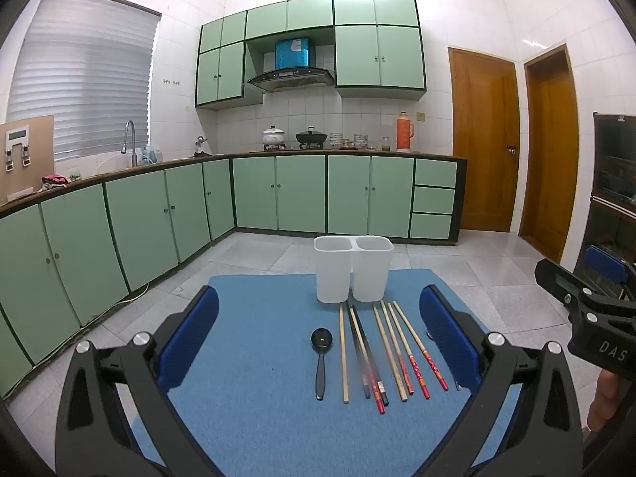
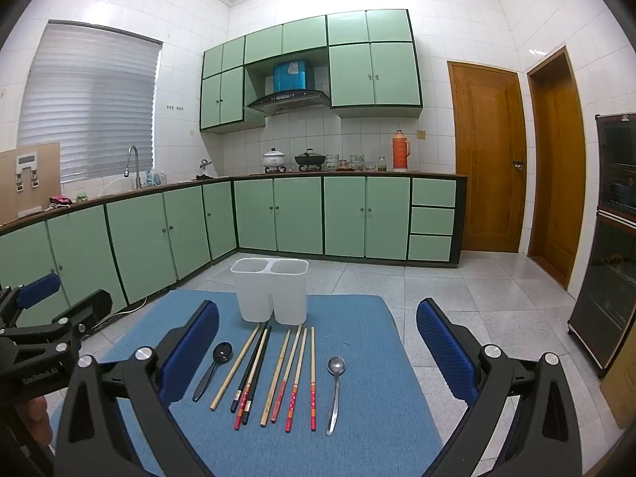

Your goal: Organize utensils

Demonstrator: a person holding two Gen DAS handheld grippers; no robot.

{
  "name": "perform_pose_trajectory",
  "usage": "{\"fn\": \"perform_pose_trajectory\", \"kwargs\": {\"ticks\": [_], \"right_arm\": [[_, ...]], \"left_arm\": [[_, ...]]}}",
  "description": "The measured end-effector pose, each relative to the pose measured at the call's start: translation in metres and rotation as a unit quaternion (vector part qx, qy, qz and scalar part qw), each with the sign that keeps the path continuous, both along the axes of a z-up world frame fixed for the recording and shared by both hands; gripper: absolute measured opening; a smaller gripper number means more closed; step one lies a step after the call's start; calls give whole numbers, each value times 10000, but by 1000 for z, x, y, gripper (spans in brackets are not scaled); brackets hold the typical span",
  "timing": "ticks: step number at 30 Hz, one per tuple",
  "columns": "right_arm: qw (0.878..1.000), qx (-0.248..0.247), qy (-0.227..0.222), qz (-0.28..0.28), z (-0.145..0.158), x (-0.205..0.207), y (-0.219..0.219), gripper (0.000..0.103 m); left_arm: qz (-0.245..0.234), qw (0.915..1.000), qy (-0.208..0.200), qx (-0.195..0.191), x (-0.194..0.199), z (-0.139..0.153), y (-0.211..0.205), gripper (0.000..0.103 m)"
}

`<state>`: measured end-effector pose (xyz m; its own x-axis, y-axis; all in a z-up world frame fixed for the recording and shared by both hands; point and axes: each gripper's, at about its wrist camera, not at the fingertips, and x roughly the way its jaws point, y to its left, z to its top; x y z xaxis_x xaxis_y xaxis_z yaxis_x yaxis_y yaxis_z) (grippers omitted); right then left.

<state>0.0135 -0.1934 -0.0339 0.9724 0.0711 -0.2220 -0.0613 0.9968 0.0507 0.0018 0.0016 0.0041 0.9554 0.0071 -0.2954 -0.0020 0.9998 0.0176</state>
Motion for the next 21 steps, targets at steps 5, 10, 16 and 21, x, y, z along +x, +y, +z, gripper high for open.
{"fn": "perform_pose_trajectory", "kwargs": {"ticks": [5, 10, 16, 21], "right_arm": [[10000, -6, -5, 0, 0, 0, 0, 97], [10000, -3, -7, 1, 0, -1, 0, 97], [10000, 3, -10, 2, 0, -1, 0, 97], [10000, 0, -14, 1, 0, -1, 0, 97]], "left_arm": [[-12, 10000, -13, 3, -1, 2, -3, 98], [-8, 10000, -19, 2, -2, 1, -4, 98], [0, 10000, -18, -1, -2, 1, -4, 98], [-3, 10000, -13, 1, -1, 2, -5, 98]]}}
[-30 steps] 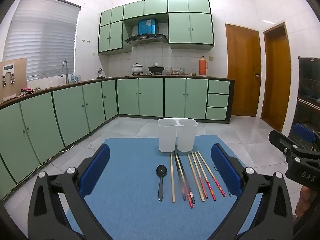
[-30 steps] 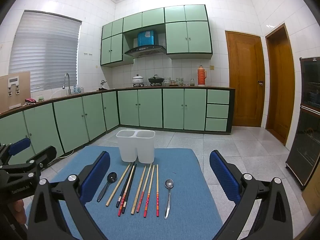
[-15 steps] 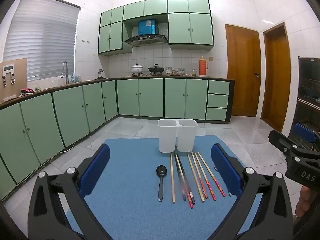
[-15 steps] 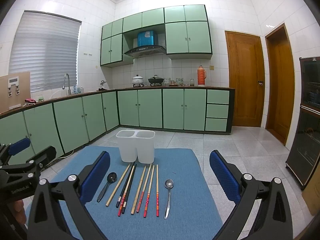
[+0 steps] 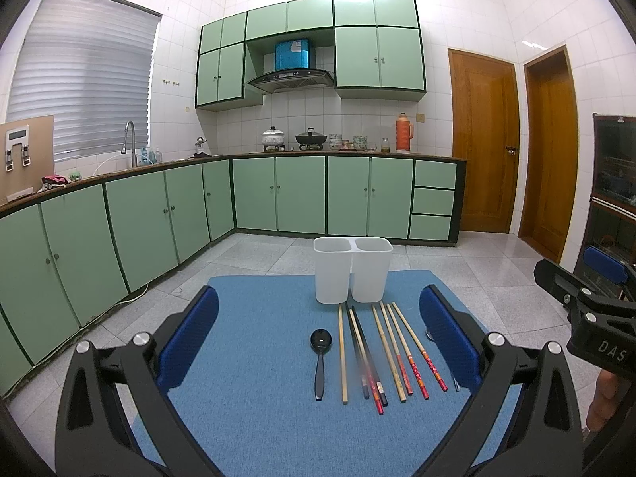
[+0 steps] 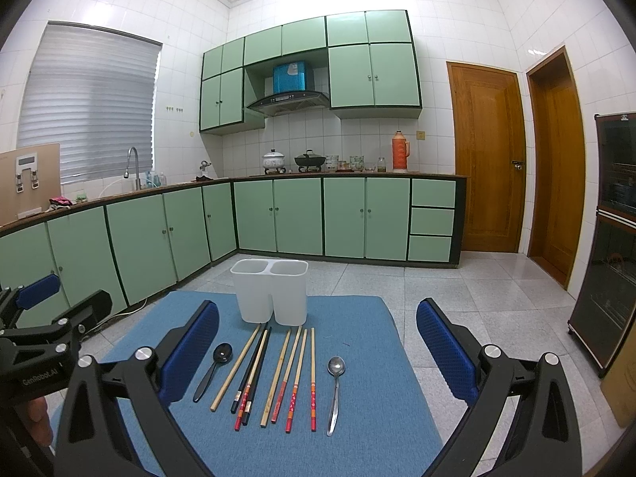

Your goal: Organize utensils

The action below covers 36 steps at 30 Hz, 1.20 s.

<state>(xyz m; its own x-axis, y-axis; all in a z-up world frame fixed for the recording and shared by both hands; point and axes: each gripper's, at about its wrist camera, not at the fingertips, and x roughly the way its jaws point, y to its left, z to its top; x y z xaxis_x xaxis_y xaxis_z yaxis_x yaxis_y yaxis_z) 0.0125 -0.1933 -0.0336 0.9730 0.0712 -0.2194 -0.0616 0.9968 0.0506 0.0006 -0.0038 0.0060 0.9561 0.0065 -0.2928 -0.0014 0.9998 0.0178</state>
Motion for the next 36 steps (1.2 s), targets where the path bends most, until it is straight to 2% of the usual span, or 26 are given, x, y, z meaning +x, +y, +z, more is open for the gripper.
{"fn": "perform_pose_trajectory", "kwargs": {"ticks": [36], "right_arm": [[10000, 10, -9, -1, -1, 0, 0, 97]], "left_arm": [[9, 10000, -25, -10, -7, 4, -1, 98]]}}
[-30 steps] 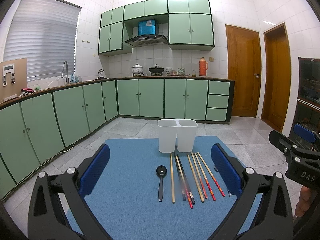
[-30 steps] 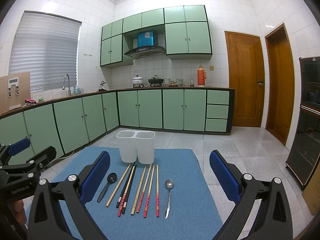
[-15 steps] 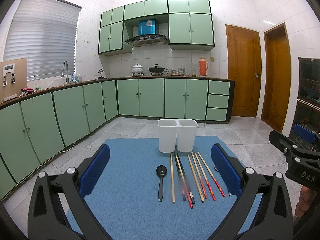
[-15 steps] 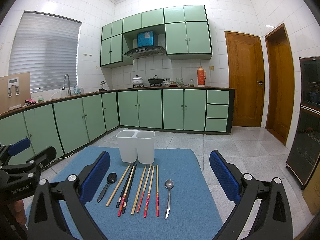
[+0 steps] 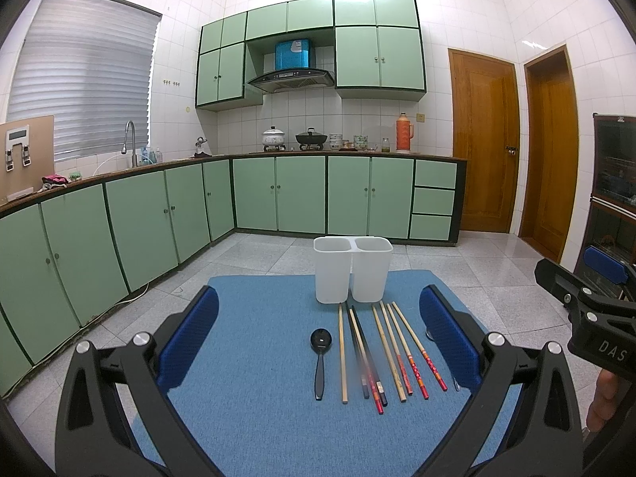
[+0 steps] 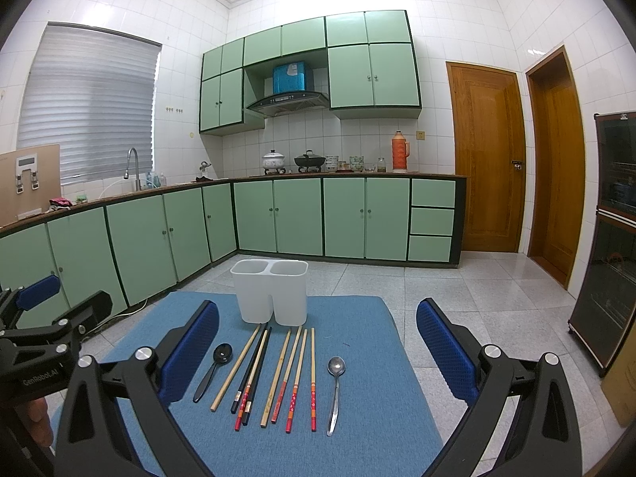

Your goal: Organize utensils

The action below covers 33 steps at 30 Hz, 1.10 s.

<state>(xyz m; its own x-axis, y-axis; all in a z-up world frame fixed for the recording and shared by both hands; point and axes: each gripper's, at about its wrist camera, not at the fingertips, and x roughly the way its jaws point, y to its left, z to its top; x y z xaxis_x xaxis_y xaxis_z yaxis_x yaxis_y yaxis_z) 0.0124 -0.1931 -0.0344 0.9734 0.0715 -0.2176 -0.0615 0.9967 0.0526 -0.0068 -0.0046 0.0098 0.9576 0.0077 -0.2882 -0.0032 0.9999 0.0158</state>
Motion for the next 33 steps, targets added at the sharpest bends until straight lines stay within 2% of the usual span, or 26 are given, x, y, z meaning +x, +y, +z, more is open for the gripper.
{"fn": "perform_pose_trajectory", "kwargs": {"ticks": [24, 33], "right_arm": [[10000, 3, 3, 0, -2, 0, 0, 97], [9997, -37, 222, -62, -10, 20, -4, 97]], "left_arm": [[-9, 10000, 20, 4, 0, -1, 0, 98], [36, 9995, 318, 7, 14, -13, 12, 98]]}}
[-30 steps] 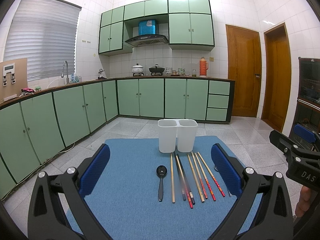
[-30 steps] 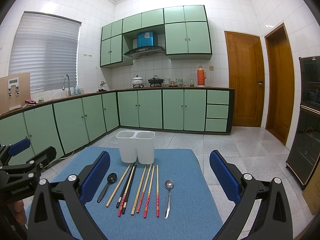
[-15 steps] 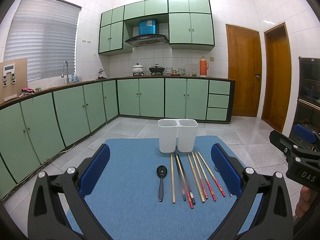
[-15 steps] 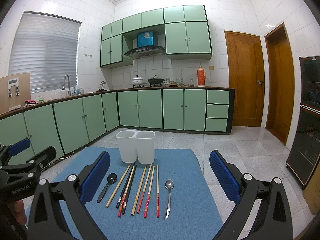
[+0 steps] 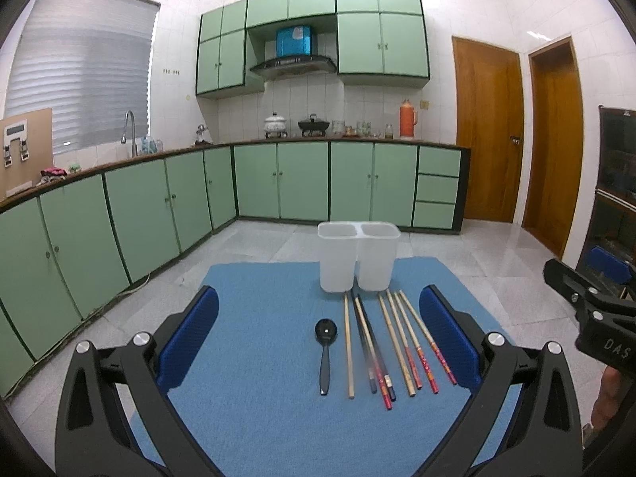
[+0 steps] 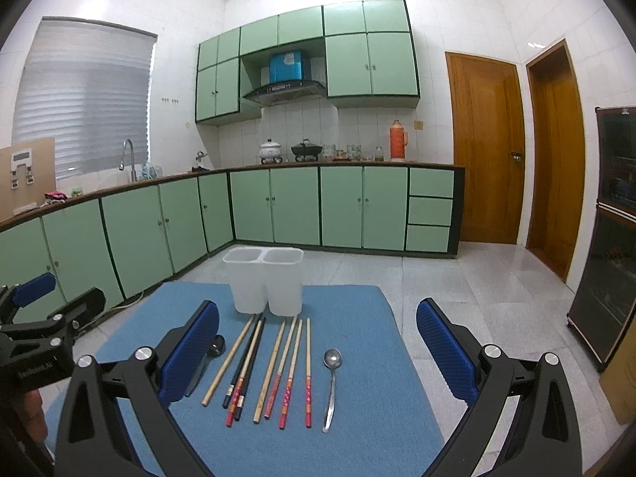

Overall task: Organize utensils
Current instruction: 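Grasp the black spoon with the left tool while the right tool grasps the metal spoon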

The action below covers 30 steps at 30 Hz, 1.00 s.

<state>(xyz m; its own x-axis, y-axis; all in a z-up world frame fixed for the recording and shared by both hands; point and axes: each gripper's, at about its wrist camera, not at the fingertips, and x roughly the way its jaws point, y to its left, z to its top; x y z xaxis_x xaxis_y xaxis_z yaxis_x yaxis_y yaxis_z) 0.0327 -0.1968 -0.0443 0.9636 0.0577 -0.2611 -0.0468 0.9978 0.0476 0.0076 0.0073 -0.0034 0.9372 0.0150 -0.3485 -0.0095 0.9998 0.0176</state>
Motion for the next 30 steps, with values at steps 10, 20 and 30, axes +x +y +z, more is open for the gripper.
{"fn": "perform_pose_trajectory", "kwargs": {"ticks": [10, 20, 30], "right_arm": [[9972, -96, 740, -19, -32, 52, -7, 97], [9825, 25, 1861, 64, -81, 141, -23, 85], [9447, 47, 3238, 522, -126, 215, -16, 64]], "left_arm": [[127, 9961, 864, 97, 66, -30, 20, 98], [107, 9815, 1897, 239, 156, -79, 28, 98], [-122, 9554, 2946, 127, 221, -127, 22, 78]]}}
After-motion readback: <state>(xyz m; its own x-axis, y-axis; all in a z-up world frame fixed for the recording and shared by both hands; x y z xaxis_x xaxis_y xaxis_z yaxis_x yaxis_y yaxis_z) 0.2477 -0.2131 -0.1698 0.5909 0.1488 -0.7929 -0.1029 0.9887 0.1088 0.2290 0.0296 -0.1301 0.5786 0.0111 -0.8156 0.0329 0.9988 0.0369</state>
